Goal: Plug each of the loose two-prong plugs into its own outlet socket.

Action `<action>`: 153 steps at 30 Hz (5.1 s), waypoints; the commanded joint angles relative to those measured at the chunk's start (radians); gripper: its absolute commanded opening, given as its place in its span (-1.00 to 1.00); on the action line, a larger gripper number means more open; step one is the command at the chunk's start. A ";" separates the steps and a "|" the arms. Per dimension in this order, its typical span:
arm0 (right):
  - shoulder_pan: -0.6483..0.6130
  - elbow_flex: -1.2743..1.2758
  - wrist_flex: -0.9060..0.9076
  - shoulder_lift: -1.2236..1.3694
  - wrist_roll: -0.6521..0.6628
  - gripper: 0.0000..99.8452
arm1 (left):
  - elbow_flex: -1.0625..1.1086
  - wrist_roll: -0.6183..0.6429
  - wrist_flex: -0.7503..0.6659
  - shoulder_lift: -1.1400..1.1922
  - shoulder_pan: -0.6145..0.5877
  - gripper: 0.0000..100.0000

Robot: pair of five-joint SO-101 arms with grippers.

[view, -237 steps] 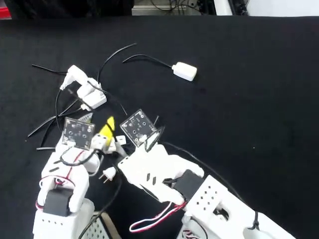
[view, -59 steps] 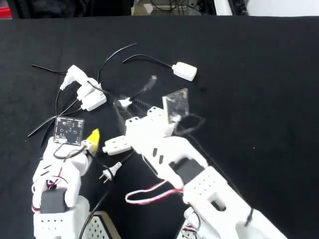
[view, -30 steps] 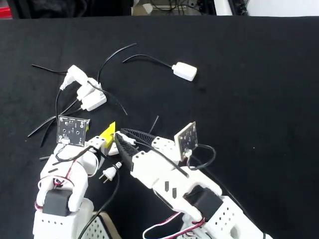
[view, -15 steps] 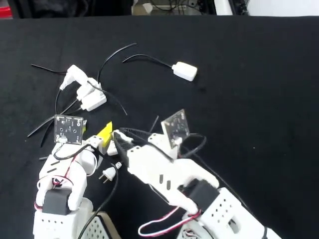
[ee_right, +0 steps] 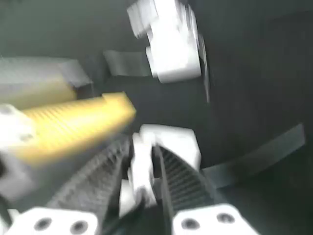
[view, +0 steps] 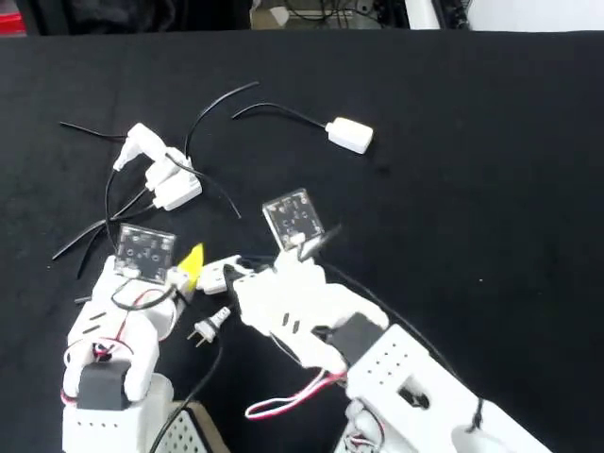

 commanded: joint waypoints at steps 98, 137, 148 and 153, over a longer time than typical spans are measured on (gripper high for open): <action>0.640 -0.535 0.549 0.367 0.793 -0.90 | -0.285 -0.161 -0.064 0.713 0.101 -0.34; 0.717 -0.591 0.597 0.371 0.927 -0.89 | -1.040 -0.272 -0.178 1.804 -0.091 -0.78; 0.746 -1.010 0.588 0.826 1.241 -0.46 | -1.098 0.026 -0.112 1.783 -0.134 -0.33; 0.775 -1.415 0.592 1.187 1.292 -0.46 | -1.049 0.048 -0.028 1.668 -0.147 -0.33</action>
